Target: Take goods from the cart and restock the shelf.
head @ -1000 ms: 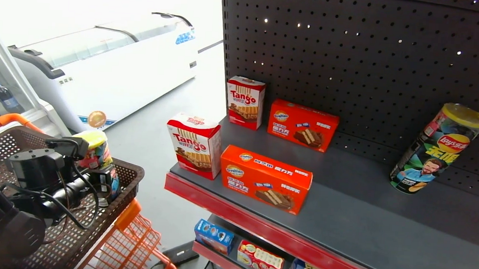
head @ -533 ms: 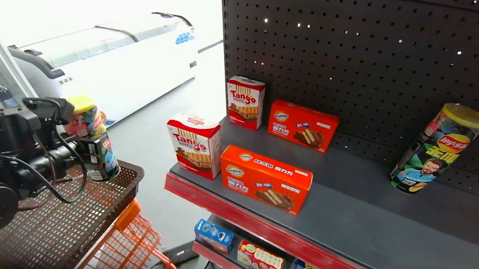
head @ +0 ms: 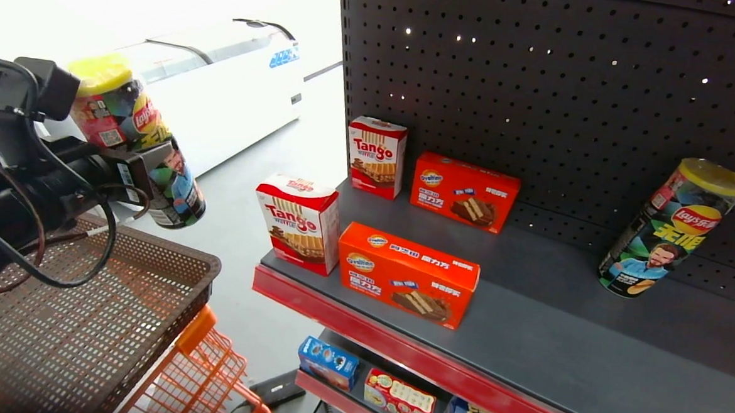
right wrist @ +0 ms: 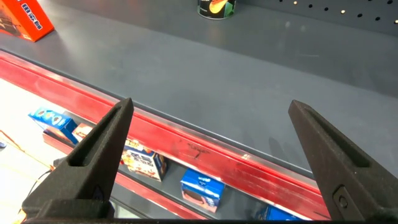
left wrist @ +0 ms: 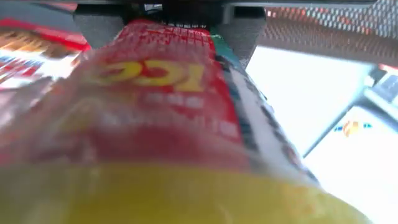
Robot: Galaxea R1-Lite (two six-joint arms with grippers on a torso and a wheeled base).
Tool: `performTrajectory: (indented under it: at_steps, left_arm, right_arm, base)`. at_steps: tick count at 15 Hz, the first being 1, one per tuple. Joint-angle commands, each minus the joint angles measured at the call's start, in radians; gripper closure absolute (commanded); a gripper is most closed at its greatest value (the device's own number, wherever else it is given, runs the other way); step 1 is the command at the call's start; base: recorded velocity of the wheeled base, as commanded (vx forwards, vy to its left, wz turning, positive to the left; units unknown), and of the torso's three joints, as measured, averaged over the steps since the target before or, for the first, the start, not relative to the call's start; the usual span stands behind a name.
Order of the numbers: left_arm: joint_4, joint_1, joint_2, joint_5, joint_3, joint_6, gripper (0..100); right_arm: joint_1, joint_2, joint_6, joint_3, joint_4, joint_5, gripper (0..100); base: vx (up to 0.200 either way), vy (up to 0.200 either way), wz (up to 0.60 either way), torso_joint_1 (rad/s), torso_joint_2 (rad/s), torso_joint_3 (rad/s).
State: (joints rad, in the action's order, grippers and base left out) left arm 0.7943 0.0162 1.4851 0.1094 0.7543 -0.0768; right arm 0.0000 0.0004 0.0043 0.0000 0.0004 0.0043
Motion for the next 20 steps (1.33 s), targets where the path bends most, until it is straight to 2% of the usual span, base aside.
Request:
performTrajectory:
  at_steps: [1, 3, 4, 6, 9, 11, 13, 15, 18, 20]
  left_arm:
    - [-0.107, 0.061, -0.097, 0.000, 0.057, 0.005, 100]
    - [-0.227, 0.085, -0.137, 0.029, 0.097, 0.005, 100]
    - [-0.234, 0.120, -0.138, 0.055, 0.097, 0.006, 100]
    - [-0.245, 0.214, -0.155, 0.145, 0.105, 0.008, 100]
    - [-0.248, 0.329, -0.143, 0.158, 0.137, 0.009, 100]
    - [-0.251, 0.364, -0.143, 0.159, 0.145, 0.020, 100]
    - [-0.251, 0.398, -0.149, 0.161, 0.139, 0.058, 100]
    - [-0.256, 0.412, -0.147, 0.173, 0.146, 0.058, 100]
    - [-0.260, 0.421, -0.149, 0.259, 0.165, 0.060, 100]
    - [-0.268, 0.427, -0.157, 0.274, 0.157, 0.060, 100]
  right_arm:
    - [0.000, 0.001, 0.000, 0.000, 0.000, 0.000, 0]
    - [0.000, 0.001, 0.000, 0.000, 0.000, 0.000, 0]
    - [0.000, 0.001, 0.000, 0.000, 0.000, 0.000, 0]
    - [0.000, 0.000, 0.000, 0.000, 0.000, 0.000, 0]
    - [0.000, 0.000, 0.000, 0.000, 0.000, 0.000, 0]
    - [0.000, 0.000, 0.000, 0.000, 0.000, 0.000, 0]
    - [0.000, 0.000, 0.000, 0.000, 0.000, 0.000, 0]
    - [0.000, 0.001, 0.000, 0.000, 0.000, 0.000, 0]
    - [0.000, 0.001, 0.000, 0.000, 0.000, 0.000, 0]
    - [0.000, 0.001, 0.000, 0.000, 0.000, 0.000, 0]
  base:
    - [0.000, 0.000, 0.00, 0.000, 0.00, 0.000]
    - [0.000, 0.000, 0.00, 0.000, 0.00, 0.000]
    - [0.000, 0.000, 0.00, 0.000, 0.00, 0.000]
    - [0.000, 0.000, 0.00, 0.000, 0.00, 0.000]
    - [0.000, 0.000, 0.00, 0.000, 0.00, 0.000]
    - [0.000, 0.000, 0.00, 0.000, 0.00, 0.000]
    - [0.000, 0.000, 0.00, 0.000, 0.00, 0.000]
    - [0.000, 0.000, 0.00, 0.000, 0.00, 0.000]
    - [0.000, 0.000, 0.00, 0.000, 0.00, 0.000]
    - [0.000, 0.000, 0.00, 0.000, 0.00, 0.000]
